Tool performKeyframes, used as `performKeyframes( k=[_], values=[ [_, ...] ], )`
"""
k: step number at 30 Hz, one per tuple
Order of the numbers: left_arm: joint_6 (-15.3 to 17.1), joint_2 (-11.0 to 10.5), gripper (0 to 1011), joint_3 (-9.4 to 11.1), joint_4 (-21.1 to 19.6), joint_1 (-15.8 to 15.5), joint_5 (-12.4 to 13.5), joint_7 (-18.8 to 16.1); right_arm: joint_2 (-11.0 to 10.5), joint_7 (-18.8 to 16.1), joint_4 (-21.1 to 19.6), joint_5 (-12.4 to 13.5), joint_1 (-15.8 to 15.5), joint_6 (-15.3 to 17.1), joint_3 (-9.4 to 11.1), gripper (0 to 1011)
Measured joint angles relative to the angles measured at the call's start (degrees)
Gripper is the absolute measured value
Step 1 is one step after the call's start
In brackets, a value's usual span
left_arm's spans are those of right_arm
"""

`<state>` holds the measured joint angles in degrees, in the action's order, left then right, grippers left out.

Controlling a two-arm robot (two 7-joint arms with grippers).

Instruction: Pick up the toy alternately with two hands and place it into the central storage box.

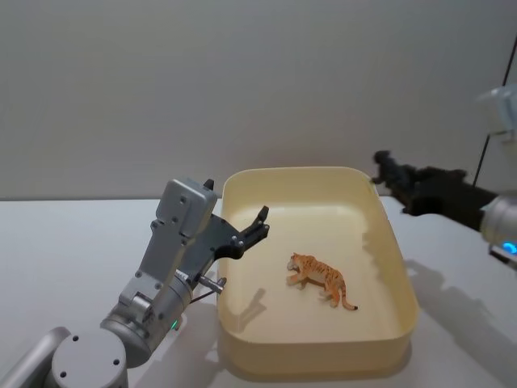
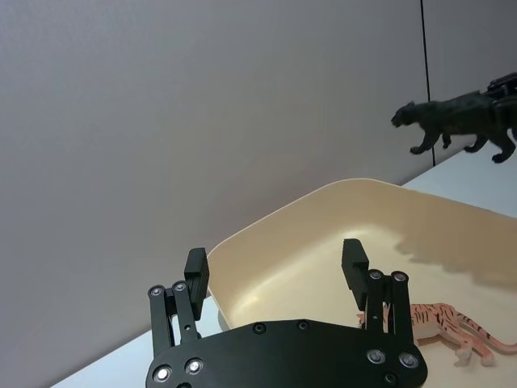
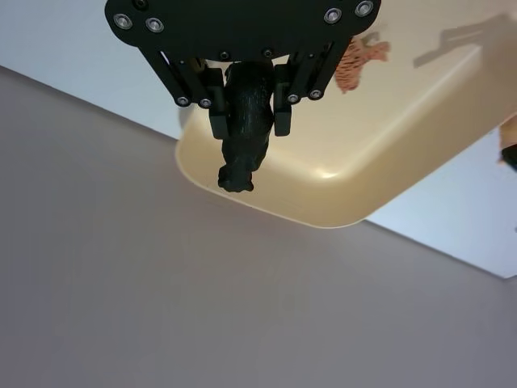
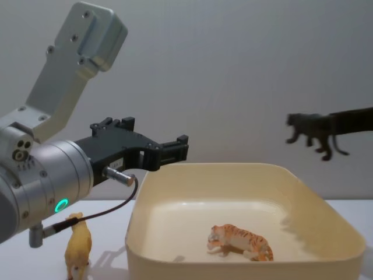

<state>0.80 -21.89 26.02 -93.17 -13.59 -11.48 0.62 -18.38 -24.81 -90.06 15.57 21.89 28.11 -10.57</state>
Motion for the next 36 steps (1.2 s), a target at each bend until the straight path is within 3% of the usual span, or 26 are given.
performKeyframes(
  k=[8, 18, 28, 32, 36],
  values=[
    [0.0, 0.0, 1002, 0.0, 0.0, 0.0, 0.0, 0.0, 2.1, -3.8, 2.3, -1.5, 1.9, 2.0, -2.6, 311],
    [0.0, 0.0, 1002, 0.0, 0.0, 0.0, 0.0, 0.0, 3.8, -6.1, 4.6, -2.9, 3.5, 3.5, -4.7, 629],
    [0.0, 0.0, 1002, 0.0, 0.0, 0.0, 0.0, 0.0, 4.3, -6.7, 5.3, -3.2, 3.9, 3.9, -5.3, 924],
    [0.0, 0.0, 1002, 0.0, 0.0, 0.0, 0.0, 0.0, 3.7, -6.0, 4.7, -2.7, 3.5, 3.5, -4.8, 999],
    [0.0, 0.0, 1002, 0.0, 0.0, 0.0, 0.0, 0.0, 2.8, -4.9, 3.5, -1.9, 2.7, 3.0, -4.0, 1001]
  ],
)
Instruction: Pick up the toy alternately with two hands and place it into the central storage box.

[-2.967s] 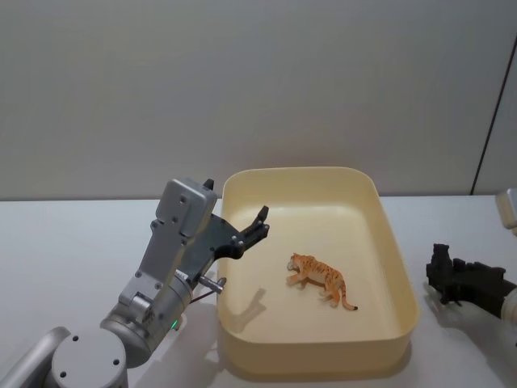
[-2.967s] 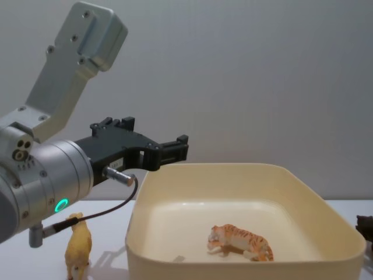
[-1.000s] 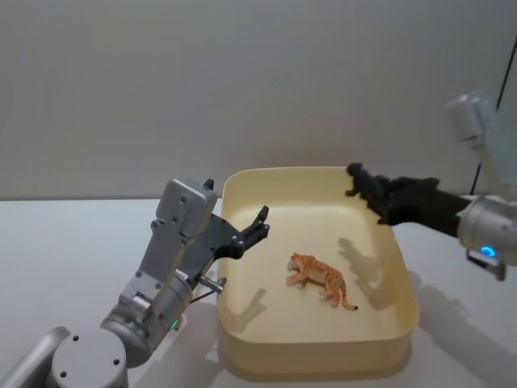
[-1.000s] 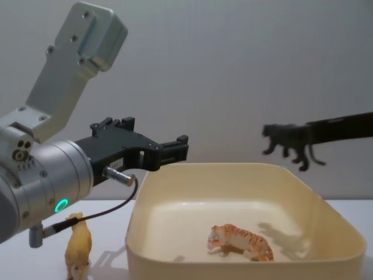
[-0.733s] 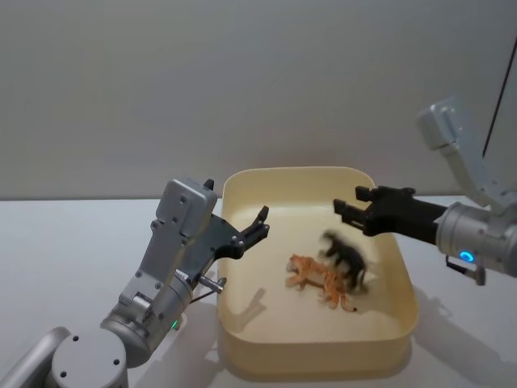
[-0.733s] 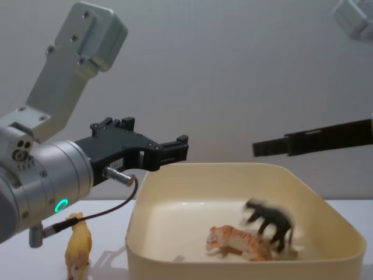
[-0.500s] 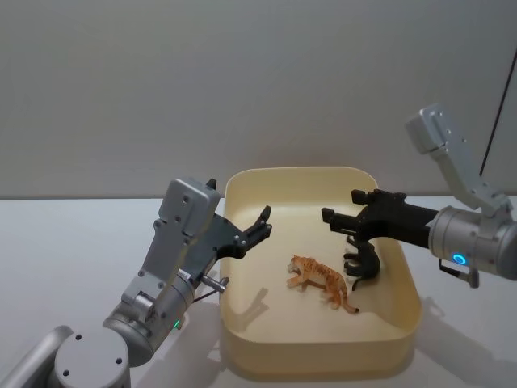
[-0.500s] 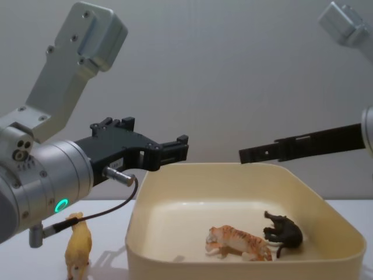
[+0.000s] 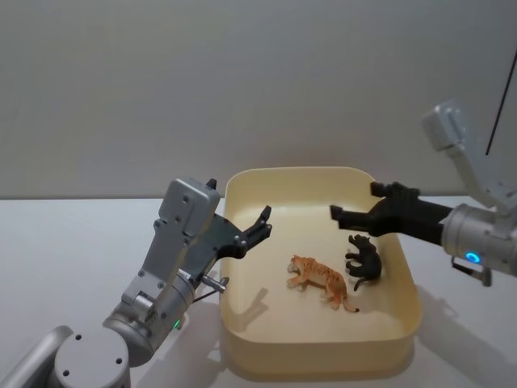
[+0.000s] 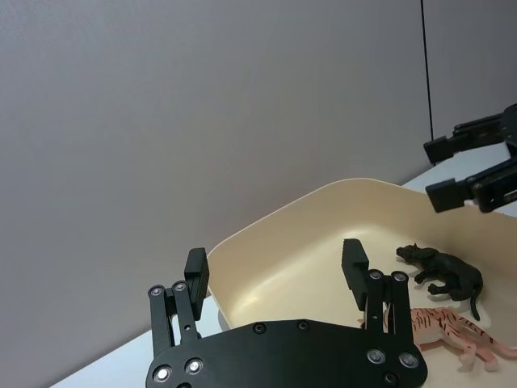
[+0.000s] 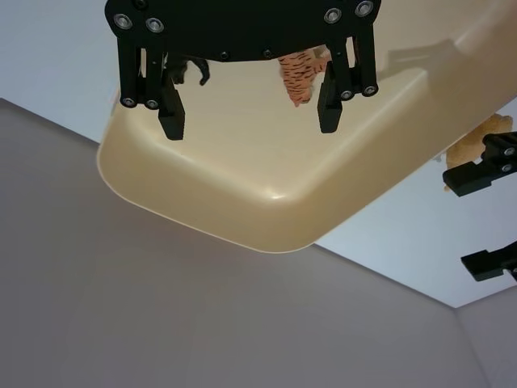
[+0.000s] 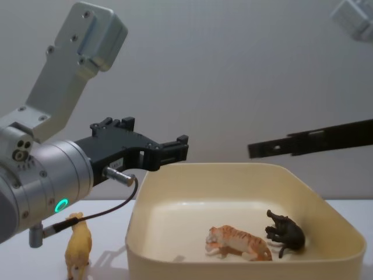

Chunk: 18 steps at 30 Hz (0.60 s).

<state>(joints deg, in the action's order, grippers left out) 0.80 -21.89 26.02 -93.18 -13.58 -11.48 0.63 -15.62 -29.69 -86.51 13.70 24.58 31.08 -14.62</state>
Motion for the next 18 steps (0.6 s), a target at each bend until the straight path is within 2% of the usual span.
performKeyframes(
  k=[12, 18],
  values=[
    [0.2, -0.1, 1002, -0.1, -0.1, 0.2, 0.0, 0.0, -3.0, 3.4, -4.0, 3.0, -3.0, -1.4, 2.5, 1001],
    [2.1, -1.3, 1002, -0.6, -1.8, 1.2, -1.1, -1.0, -3.8, 4.2, -5.0, 3.8, -3.8, -1.7, 3.1, 1001]
  ],
)
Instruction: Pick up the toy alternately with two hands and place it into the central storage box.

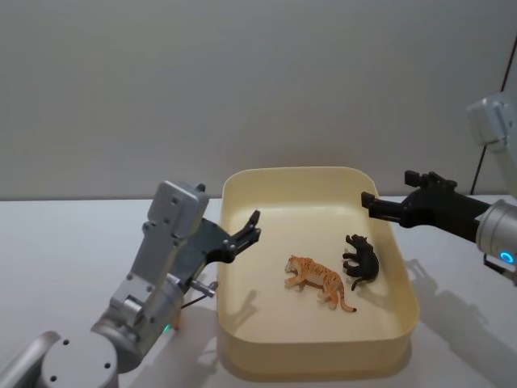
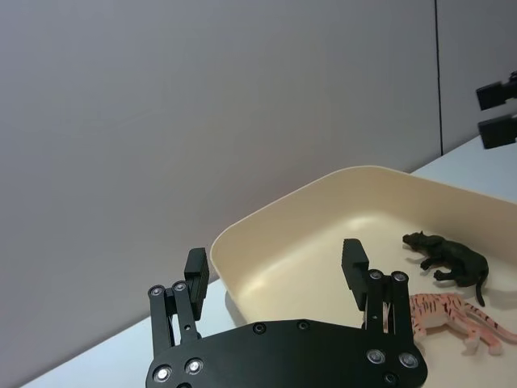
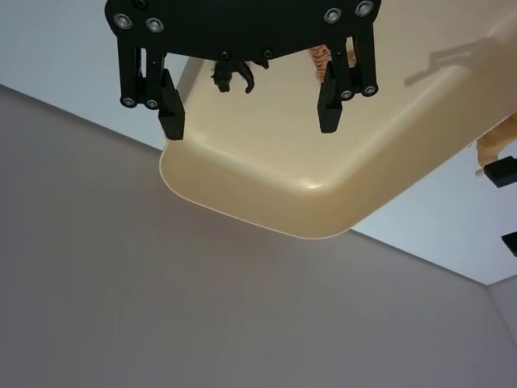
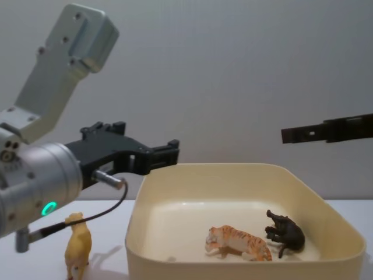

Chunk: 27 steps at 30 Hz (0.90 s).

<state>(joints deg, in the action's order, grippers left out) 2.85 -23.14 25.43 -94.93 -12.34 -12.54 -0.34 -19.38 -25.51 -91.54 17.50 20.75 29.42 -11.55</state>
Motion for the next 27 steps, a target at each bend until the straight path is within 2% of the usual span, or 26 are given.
performKeyframes(
  k=[11, 19, 27],
  values=[
    [5.2, -4.0, 1001, -1.6, -5.8, 4.7, -4.1, -6.2, -0.7, 0.7, -0.9, 0.7, -0.7, -0.3, 0.6, 1001],
    [9.8, -7.9, 1002, -3.2, -11.1, 9.6, -9.0, -12.5, -1.0, 1.0, -1.3, 0.9, -1.0, -0.4, 0.8, 1001],
    [13.4, -10.4, 1002, -4.4, -14.0, 12.3, -12.9, -14.0, -1.1, 1.1, -1.5, 1.1, -1.1, -0.4, 0.9, 1001]
  ],
)
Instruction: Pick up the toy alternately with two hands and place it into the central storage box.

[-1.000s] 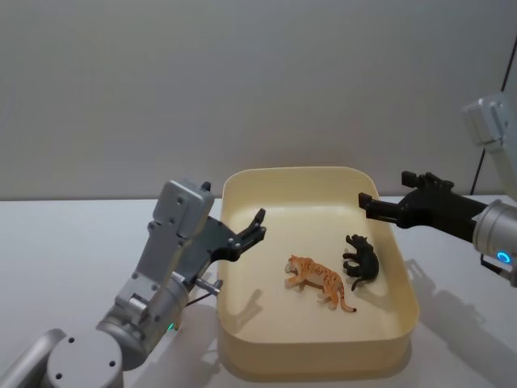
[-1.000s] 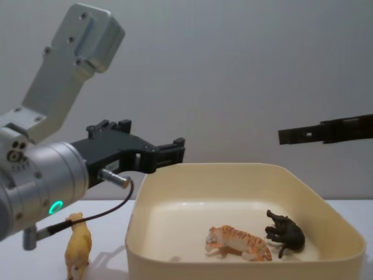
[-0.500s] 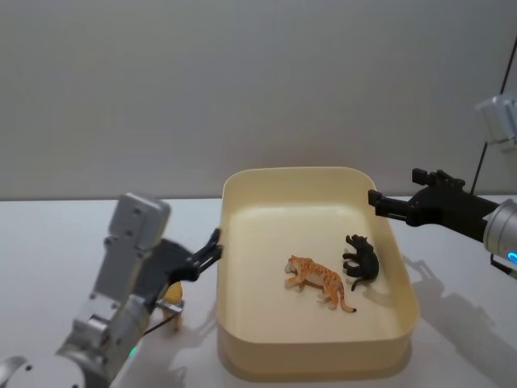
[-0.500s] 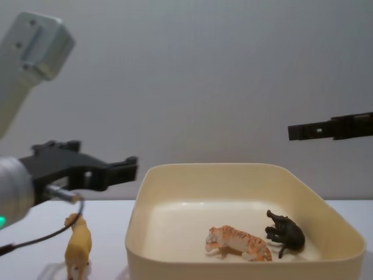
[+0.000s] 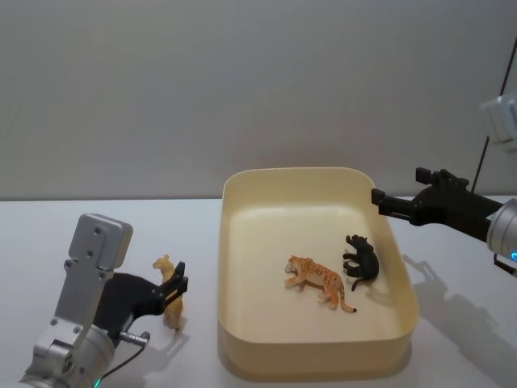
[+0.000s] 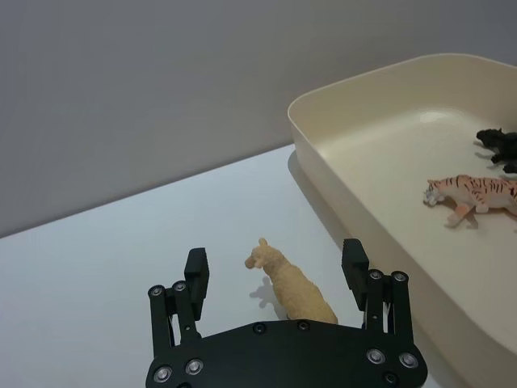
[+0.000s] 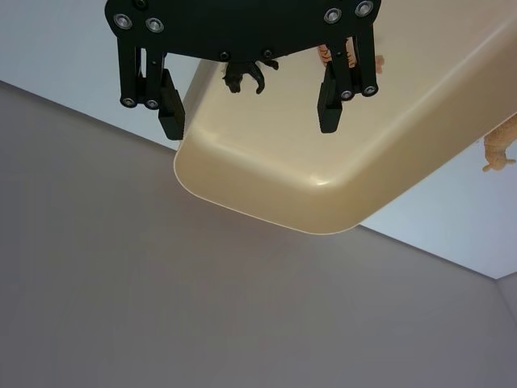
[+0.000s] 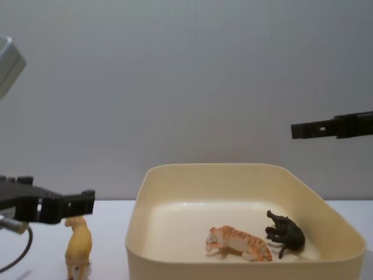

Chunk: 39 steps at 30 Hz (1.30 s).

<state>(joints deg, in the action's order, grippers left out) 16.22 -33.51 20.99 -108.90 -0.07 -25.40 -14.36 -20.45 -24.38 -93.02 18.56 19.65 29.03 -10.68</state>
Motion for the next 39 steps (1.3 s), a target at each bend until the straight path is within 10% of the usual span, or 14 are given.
performKeyframes(
  k=[16, 39],
  values=[
    [5.1, -1.2, 1001, -1.2, 0.8, -0.3, -3.4, 8.2, -0.1, 0.1, -0.1, 0.1, -0.1, -0.1, 0.1, 1001],
    [7.3, 1.5, 1002, -1.6, 6.9, -2.6, -3.0, 10.3, -0.1, 0.1, -0.2, 0.1, -0.1, -0.1, 0.1, 1001]
  ],
)
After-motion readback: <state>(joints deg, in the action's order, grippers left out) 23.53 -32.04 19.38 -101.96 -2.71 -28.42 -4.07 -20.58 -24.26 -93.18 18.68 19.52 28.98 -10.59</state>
